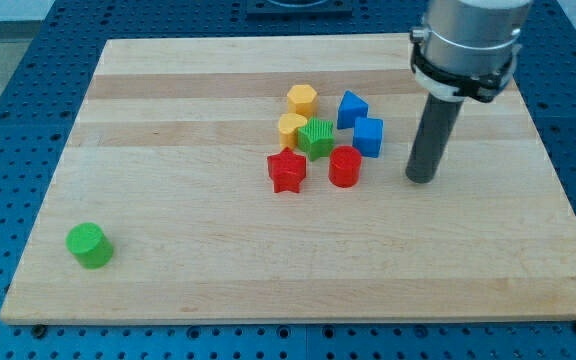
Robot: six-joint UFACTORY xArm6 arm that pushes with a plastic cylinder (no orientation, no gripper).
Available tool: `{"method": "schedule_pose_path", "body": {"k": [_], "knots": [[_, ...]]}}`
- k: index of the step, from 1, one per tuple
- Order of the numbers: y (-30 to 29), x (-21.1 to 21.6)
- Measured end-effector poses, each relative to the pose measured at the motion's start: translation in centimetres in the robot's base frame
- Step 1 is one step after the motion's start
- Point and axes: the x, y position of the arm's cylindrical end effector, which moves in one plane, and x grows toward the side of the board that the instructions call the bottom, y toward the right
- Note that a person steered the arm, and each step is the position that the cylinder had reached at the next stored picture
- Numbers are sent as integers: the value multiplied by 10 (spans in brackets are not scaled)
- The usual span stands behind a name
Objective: Push the red circle into the red star
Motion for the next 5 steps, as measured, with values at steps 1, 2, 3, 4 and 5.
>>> {"method": "schedule_pose_path", "body": {"k": [1, 2, 3, 4, 5], "knots": [[-33, -8], [-67, -8], [-101, -8], [-127, -8], [-148, -8]]}}
